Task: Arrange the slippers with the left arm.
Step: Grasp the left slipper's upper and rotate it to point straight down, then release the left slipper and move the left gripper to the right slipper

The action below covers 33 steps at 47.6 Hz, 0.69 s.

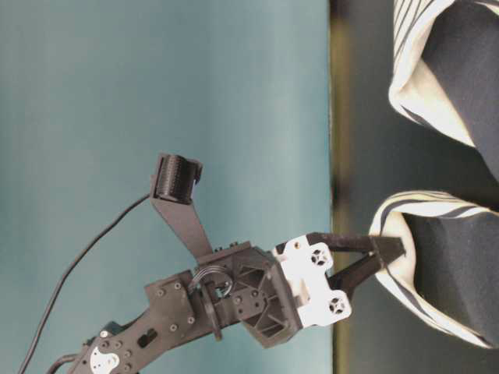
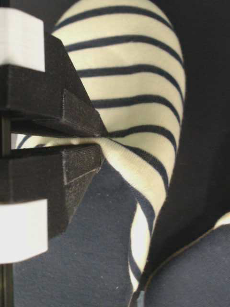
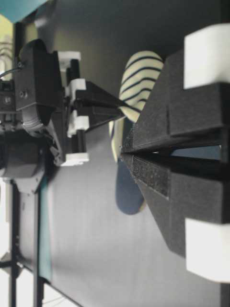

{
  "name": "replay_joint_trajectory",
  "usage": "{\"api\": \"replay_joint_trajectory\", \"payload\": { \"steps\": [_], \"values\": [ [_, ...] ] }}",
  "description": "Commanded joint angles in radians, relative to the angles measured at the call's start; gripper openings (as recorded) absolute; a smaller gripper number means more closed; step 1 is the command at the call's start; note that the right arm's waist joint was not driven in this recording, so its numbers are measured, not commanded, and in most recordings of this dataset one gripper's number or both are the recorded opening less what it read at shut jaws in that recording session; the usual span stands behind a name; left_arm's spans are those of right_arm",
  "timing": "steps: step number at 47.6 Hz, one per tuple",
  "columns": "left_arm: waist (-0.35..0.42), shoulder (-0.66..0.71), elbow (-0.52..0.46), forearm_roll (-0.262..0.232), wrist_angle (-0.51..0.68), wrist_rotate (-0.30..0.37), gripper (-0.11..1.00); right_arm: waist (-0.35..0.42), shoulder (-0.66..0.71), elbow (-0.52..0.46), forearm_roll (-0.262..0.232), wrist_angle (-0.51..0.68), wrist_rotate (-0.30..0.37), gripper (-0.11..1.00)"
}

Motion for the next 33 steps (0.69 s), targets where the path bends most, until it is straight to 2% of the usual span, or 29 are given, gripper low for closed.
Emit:
{"api": "replay_joint_trajectory", "payload": {
  "steps": [1,28,31,33],
  "values": [
    [-0.005,-0.005,-0.003,0.002,-0.018,0.008,0.01,0.000,0.006,-0.006,0.003,-0.011,0.006,0.00],
    [-0.005,-0.009,0.020,0.003,-0.023,0.032,0.02,0.002,0.006,-0.005,0.003,-0.011,0.008,0.00],
    [-0.003,-0.009,0.021,0.003,-0.032,0.041,0.04,0.000,0.006,-0.005,0.003,-0.011,0.006,0.00],
    [-0.003,-0.009,0.023,0.003,-0.037,0.043,0.09,0.000,0.006,-0.005,0.003,-0.012,0.006,0.00]
  ]
}}
